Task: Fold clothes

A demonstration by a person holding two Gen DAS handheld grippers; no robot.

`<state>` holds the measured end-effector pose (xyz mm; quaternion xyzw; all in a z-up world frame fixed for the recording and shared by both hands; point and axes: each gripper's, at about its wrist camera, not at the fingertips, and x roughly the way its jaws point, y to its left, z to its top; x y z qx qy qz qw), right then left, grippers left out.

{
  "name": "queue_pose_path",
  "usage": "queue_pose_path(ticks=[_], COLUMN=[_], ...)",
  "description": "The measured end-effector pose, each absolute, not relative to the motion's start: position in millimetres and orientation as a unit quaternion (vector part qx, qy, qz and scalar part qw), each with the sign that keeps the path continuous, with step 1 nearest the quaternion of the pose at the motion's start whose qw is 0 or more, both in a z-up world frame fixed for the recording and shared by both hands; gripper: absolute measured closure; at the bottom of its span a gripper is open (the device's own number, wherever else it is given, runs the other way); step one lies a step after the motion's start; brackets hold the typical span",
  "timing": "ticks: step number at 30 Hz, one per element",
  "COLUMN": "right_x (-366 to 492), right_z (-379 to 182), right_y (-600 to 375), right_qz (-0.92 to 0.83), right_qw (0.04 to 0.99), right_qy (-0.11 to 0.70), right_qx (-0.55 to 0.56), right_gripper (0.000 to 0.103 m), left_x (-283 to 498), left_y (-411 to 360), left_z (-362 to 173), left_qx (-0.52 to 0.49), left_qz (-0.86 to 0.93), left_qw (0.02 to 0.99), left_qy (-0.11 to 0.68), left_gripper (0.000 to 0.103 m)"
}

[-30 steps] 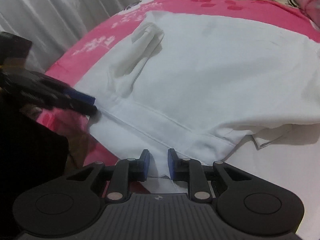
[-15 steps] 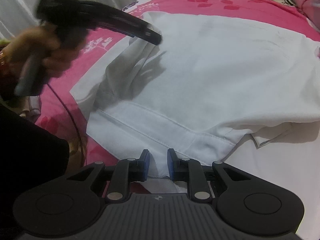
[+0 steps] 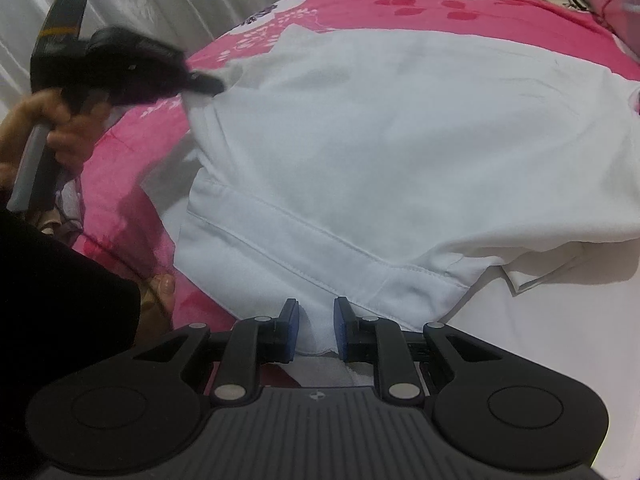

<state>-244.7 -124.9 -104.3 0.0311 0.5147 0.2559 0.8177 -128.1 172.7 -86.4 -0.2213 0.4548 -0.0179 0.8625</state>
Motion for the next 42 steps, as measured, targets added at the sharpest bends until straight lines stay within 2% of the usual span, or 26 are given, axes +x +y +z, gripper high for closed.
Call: queue_pose_path(ticks=[4, 6, 12, 19, 24, 30, 35, 42], right_x=[-245.0, -245.1, -244.0, -243.0, -243.7, -244.9, -245.6, -251.7], right_z=[-103.1, -102.6, -103.2, -104.2, -104.2, -102.5, -100.5, -80.7], right_y=[-124.2, -124.6, -125.4, -125.4, -123.9, -124.2, -125.4, -143.2], right_qz=[0.253, 0.252, 0.252, 0.252, 0.251, 0.251, 0.253, 0.244], right_qw=[0.819, 0.819, 0.818, 0.818, 0.819, 0.820, 0.820, 0.833], right_qy=[0.515, 0.515, 0.515, 0.515, 0.515, 0.514, 0.512, 0.495], right_qx=[0.028, 0.028, 0.029, 0.032, 0.031, 0.030, 0.030, 0.046], right_gripper=[0.083, 0.084, 0.084, 0.084, 0.084, 0.084, 0.083, 0.082], left_x=[-129.6, -132.8, -146.9, -150.9, -153.6, -146.3, -149.4, -140.1], left_y=[195.1, 204.8, 210.7, 198.7, 189.9, 156.5, 170.2, 151.5], left_z=[-104.0, -107.4, -96.9, -80.7, -69.8, -105.7, -91.1, -63.6], left_qx=[-0.260, -0.275, -0.220, -0.189, -0.164, -0.058, -0.091, -0.057], left_qz=[0.000, 0.000, 0.022, -0.041, -0.085, -0.076, -0.072, -0.099], left_qw=[0.841, 0.832, 0.851, 0.871, 0.881, 0.850, 0.859, 0.888], left_qy=[0.475, 0.481, 0.477, 0.452, 0.435, 0.519, 0.499, 0.444], left_gripper=[0.097, 0.093, 0.093, 0.093, 0.077, 0.077, 0.076, 0.076])
